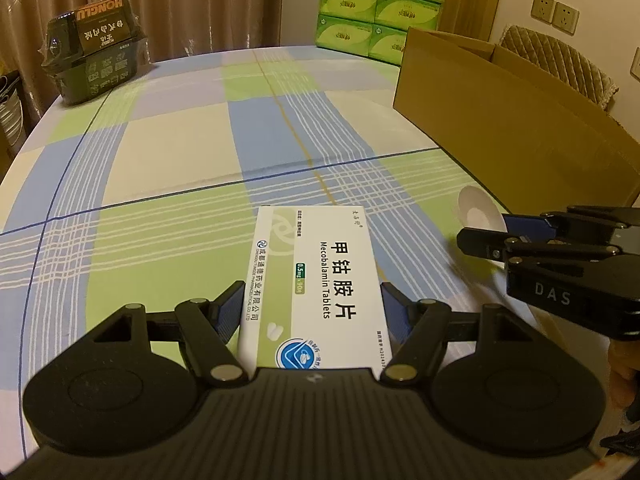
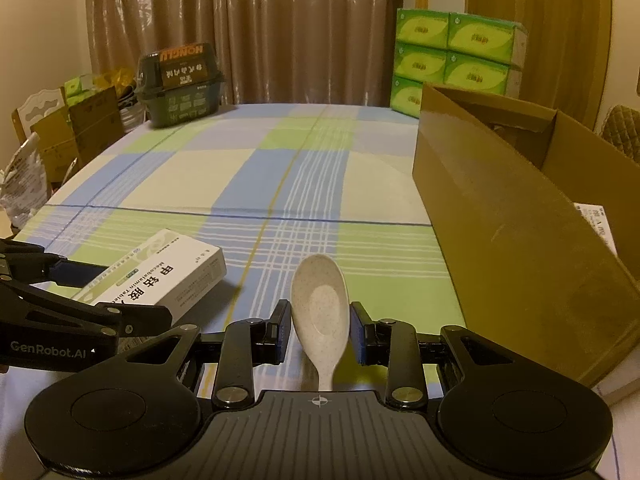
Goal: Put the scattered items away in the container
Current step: 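Carry the medicine box and spoon over the cardboard box with both tools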
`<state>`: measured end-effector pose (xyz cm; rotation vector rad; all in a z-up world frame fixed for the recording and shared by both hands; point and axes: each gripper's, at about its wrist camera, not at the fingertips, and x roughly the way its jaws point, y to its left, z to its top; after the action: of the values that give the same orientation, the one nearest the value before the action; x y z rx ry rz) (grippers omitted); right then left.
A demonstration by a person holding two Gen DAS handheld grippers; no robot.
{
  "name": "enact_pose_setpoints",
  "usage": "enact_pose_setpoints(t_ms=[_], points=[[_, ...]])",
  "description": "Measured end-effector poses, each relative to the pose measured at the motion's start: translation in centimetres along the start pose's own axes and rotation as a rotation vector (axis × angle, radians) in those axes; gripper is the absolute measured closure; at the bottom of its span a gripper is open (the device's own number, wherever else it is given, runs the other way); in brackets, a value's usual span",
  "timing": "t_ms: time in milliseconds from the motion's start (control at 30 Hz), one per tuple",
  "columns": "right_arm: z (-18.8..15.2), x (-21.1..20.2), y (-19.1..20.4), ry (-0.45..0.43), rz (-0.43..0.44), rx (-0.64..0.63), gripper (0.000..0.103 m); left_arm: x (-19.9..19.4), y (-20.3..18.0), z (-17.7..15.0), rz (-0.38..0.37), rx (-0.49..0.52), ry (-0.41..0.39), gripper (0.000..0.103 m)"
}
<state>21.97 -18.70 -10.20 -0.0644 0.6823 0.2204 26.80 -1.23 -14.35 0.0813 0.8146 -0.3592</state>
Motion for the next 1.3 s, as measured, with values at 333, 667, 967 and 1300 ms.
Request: enact_pose_setpoints(t_ms=[333,667,967,1300], points=[[0.7,-1.9,0.3,-0.027,-0.002,-0.005,0.075,-0.9,0.1,0.1,-0.003,-0.018,-0.015,0.036],[1.9,-4.9,0.6,-0.074,-0.013,-0.016,0.075,-2.9,-0.2,0.2,0.002,-0.035,-0.051,0.036],[3.0,-7.9,0.4,-0.120,-0.017,-0.006,0.075,-5.7,-1.6,0.9,0.014,-0.013,-0.105,0.036],[4.0,-10.8,-0.9,-0.170,-0.017,0.017,0.075,-8.3,-3.5,1.4,0.011,-0.037,-0.132,0.036]])
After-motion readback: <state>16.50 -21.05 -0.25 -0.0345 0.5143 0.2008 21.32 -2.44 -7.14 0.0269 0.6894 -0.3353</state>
